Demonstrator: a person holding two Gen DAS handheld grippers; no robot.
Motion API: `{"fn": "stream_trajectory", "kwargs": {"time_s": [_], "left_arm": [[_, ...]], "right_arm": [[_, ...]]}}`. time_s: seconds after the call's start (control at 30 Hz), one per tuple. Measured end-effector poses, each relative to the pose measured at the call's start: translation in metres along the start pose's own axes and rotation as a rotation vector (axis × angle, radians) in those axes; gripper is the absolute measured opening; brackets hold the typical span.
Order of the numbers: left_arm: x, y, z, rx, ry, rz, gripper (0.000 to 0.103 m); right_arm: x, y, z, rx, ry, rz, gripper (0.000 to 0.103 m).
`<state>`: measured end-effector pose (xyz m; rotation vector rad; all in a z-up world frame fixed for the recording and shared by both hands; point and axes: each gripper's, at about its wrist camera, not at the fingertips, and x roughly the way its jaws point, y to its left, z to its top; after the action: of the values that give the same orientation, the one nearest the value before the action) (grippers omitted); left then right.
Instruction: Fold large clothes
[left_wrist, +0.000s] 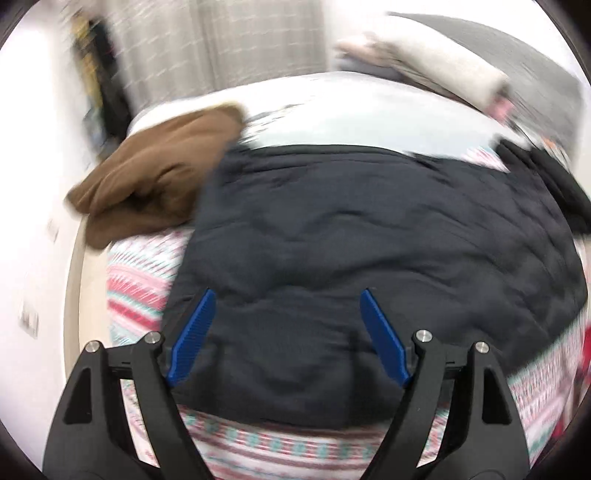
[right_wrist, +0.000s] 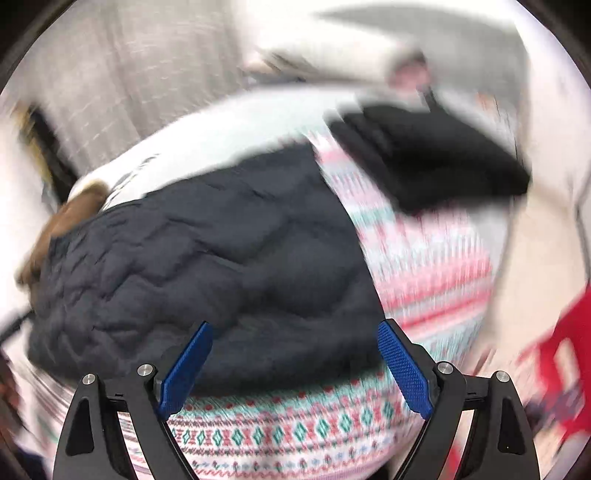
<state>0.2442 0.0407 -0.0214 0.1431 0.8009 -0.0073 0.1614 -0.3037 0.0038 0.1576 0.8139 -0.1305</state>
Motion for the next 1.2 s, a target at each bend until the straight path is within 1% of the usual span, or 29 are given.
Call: {"fn": "stream_trajectory", "kwargs": {"time_s": [0.03,0.07,0.13,0.17,0.2,0.27,0.3,0.4,0.5,0.57,0.7,0.77,0.93,1.1,1.2], "left_arm": [[-0.002,-0.013,-0.001,0.040,-0.004,-0.009,0.081],[-0.005,-0.033,-0.003,0.096,-0.008,-0.024,0.081],[-0.007,-0.059,-0.005,0.153,-0.005,-0.046,0.081],[-0.006,-0.071,-0.005,0.162,0.001,-0.067,0.081],[-0.003,-0.075,-0.004,0.160,0.009,-0.083,0.081],[0.000,-0.082,-0.001,0.144,0.024,-0.092,0.081],[0.003,-0.084,0.001,0.132,0.027,-0.089,0.081],[0.009,-0.082,0.006,0.104,0.018,-0.056,0.081],[0.019,-0.074,0.007,0.062,0.049,-0.061,0.081],[0.026,-0.073,0.004,0.049,0.065,-0.064,0.081],[0.040,-0.075,-0.002,0.062,0.096,-0.060,0.081],[0.042,-0.077,-0.005,0.069,0.106,-0.057,0.082],[0.051,-0.076,-0.007,0.058,0.135,-0.073,0.082],[0.055,-0.077,-0.008,0.067,0.140,-0.077,0.083],[0.057,-0.080,-0.010,0.079,0.135,-0.074,0.083]], "right_arm": [[-0.005,0.017,-0.002,-0.068,-0.026,0.000,0.091],[-0.007,0.034,-0.004,-0.130,-0.038,0.010,0.088],[-0.005,0.067,-0.010,-0.220,-0.020,0.044,0.073],[-0.005,0.078,-0.014,-0.238,-0.006,0.059,0.057],[-0.001,0.091,-0.017,-0.261,0.012,0.083,0.041],[0.005,0.107,-0.016,-0.299,0.029,0.118,0.030],[0.007,0.116,-0.016,-0.318,0.028,0.138,0.027],[0.014,0.127,-0.010,-0.332,0.033,0.204,0.025],[0.021,0.135,-0.003,-0.312,0.036,0.258,0.025],[0.026,0.145,0.000,-0.310,0.048,0.270,0.026],[0.050,0.168,0.003,-0.350,0.092,0.260,0.026],[0.055,0.177,-0.005,-0.362,0.105,0.263,0.026],[0.077,0.193,0.004,-0.366,0.126,0.257,0.026],[0.111,0.197,0.026,-0.302,0.170,0.265,0.026],[0.133,0.197,0.049,-0.246,0.185,0.281,0.026]]}}
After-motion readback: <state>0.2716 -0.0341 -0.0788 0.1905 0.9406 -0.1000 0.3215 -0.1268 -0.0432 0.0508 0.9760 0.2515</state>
